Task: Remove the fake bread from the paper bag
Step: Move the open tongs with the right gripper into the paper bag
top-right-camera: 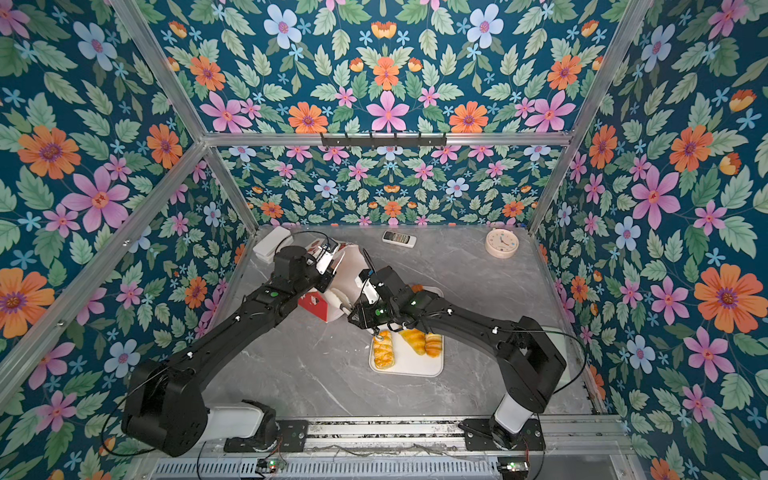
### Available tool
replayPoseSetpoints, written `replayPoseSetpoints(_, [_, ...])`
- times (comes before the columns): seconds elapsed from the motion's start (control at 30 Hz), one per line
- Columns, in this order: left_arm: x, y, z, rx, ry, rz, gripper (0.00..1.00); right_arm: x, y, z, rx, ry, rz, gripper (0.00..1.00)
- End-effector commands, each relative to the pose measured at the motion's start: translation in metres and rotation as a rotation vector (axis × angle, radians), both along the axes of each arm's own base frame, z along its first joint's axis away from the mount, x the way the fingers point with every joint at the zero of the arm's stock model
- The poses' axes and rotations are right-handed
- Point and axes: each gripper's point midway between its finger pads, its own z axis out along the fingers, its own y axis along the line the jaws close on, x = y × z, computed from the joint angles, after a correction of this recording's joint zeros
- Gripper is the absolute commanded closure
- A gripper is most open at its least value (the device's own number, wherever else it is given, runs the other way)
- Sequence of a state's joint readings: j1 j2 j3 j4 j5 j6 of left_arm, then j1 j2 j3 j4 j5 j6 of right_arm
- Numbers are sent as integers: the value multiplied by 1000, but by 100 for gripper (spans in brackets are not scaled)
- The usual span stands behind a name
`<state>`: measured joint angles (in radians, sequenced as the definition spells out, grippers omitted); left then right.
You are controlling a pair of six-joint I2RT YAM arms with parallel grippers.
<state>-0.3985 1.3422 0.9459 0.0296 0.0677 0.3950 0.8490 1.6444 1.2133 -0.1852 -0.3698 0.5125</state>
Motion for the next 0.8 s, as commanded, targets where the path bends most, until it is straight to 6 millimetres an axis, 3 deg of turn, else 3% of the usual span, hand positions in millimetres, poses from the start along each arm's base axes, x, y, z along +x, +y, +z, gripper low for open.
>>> replayPoseSetpoints(0.0, [-6,-5,1,13,-9,-48,100,5,-6,1,-30,-23,-9,61])
replayPoseSetpoints(0.13, [-14,-8,7,-11,-36,-77,100,15,-16,2,-88,-24,-46,61])
replayPoseSetpoints(0.2, [-17,-10,9,-21,-45,-88,100,21,-15,-11,-131,-11,-55,60])
replayPoseSetpoints(0.53, [-28,-17,10,-68,-57,-115,100,46,5,-39,-187,30,-83,60])
replayPoseSetpoints(0.77, [-30,-22,10,-92,-53,-128,100,58,15,-34,-170,9,-96,58])
